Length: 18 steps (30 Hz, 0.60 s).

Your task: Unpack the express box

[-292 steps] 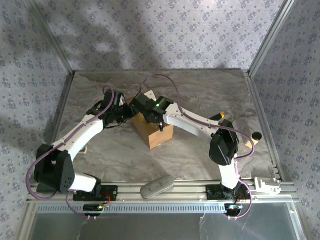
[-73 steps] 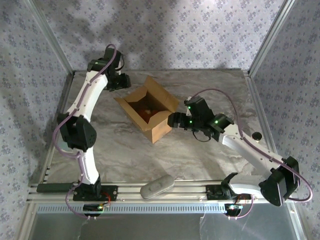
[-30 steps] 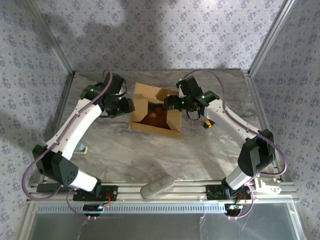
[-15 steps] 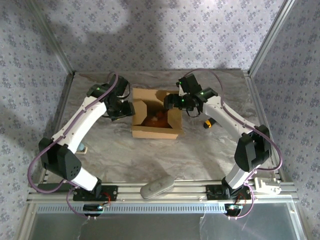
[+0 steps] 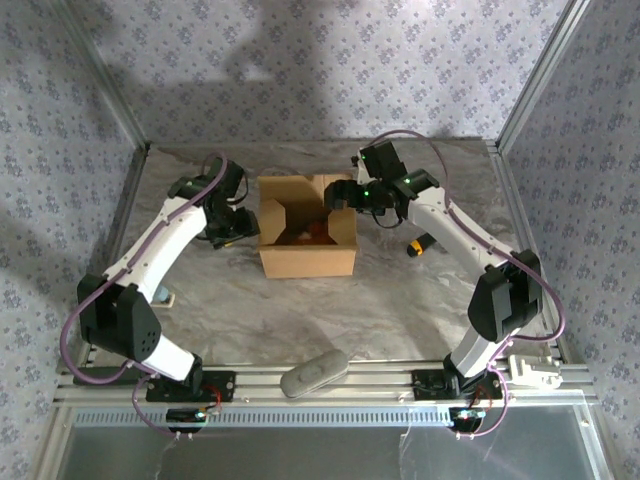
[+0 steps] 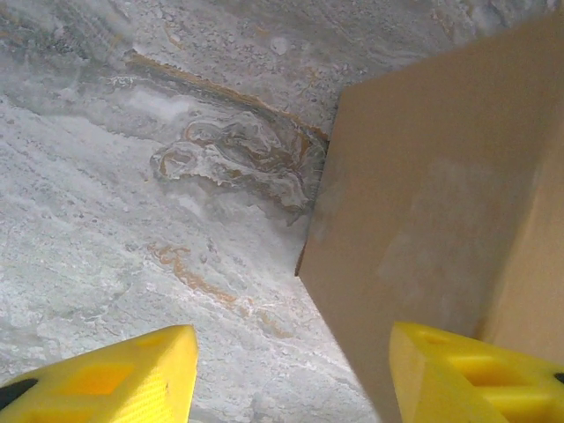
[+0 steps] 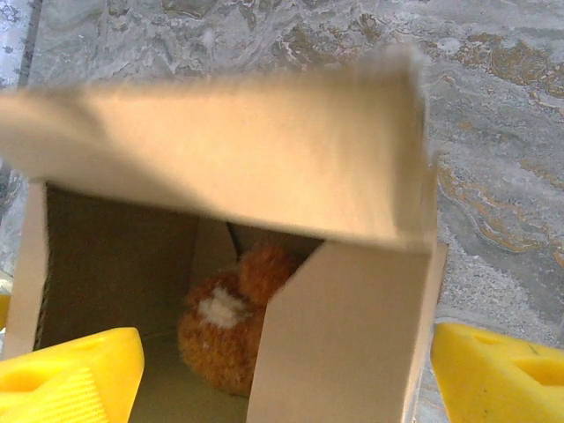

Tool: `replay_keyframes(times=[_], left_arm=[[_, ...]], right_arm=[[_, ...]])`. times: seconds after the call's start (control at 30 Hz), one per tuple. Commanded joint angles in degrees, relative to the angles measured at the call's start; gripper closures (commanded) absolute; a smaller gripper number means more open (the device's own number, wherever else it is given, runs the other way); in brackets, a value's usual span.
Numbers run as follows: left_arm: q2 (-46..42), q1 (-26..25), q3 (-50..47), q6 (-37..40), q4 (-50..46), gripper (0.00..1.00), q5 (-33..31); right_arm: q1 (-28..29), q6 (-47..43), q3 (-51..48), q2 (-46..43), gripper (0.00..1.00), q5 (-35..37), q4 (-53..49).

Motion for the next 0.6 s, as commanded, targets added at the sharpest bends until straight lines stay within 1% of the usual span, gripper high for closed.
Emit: replay_keyframes(times=[0.0,0.1,0.27,0.33,0.57], left_arm=[[-3.4,0.1,0.8,1.4,1.2,0.40,0.7],[-3.4,-0.1,2.4,1.5,0.1,0.40,0.9],[-2.3,-2.2,7.2,2.1,-0.9,0.38,0.9],[-0.4,-3.5,10.4,2.7,-2.2,0.38,0.3],[9.2,-9.2,23.4,5.1,-8.9,0.37,-5.1]], right_arm=[[-0.3,-0.7,1.6,-1.2,0.13,-0.6,-1.8],[-0.5,-0.8,1.3,-1.7,0.13,0.1,-2.4],[0.3,-1.0,-0.1,-3.9,0.13,2.2,-2.4],[1.1,-1.0,-0.9,-4.8,0.13,3.4,-2.4],[3.7,-0.7,-4.0,-6.7,0.13,7.5,-2.4]])
